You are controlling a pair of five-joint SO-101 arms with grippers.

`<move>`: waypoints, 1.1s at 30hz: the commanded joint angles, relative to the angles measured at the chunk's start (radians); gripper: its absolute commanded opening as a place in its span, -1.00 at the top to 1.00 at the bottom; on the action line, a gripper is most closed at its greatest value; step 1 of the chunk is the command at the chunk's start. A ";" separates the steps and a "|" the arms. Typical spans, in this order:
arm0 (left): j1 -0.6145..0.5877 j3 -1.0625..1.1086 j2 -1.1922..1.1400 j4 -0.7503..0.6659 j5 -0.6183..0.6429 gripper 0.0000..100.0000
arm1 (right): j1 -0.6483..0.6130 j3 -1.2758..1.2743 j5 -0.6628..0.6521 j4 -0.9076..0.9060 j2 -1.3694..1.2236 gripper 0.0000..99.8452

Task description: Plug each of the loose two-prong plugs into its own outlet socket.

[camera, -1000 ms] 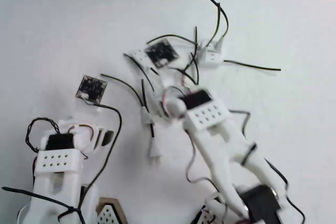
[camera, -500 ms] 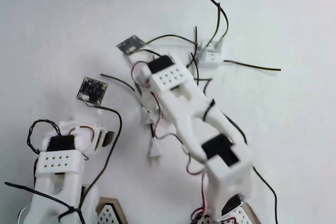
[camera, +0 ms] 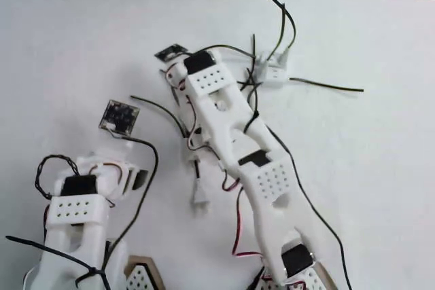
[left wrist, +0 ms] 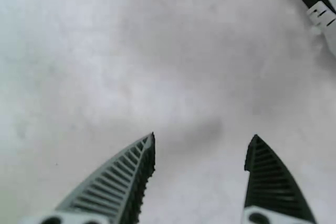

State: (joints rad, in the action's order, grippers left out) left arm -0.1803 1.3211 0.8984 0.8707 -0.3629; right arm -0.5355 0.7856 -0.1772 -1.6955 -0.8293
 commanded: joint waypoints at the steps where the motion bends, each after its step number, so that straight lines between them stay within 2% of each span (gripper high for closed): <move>1: -0.004 -0.006 0.027 -0.017 -0.002 0.44 | 0.012 0.072 0.003 -0.019 -0.013 0.80; 9: -0.004 -0.006 0.027 -0.017 -0.002 0.44 | 0.008 0.057 0.002 -0.021 -0.027 0.81; 14: -0.004 -0.006 0.027 -0.017 -0.003 0.44 | 0.012 -0.003 -0.044 -0.021 -0.025 0.96; 18: -0.004 -0.006 0.027 -0.017 -0.003 0.44 | 0.007 -0.006 -0.048 -0.021 0.005 0.97; 28: -0.004 -0.006 0.027 -0.020 -0.003 0.44 | -0.008 -0.020 -0.041 -0.022 0.300 0.97; 33: -0.004 -0.006 0.027 -0.020 -0.003 0.44 | -0.035 -0.170 -0.040 -0.022 0.487 0.97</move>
State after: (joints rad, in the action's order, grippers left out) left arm -0.1803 1.3211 0.8984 0.8707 -0.3629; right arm -0.5416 0.6782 -0.2186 -1.7108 -0.4994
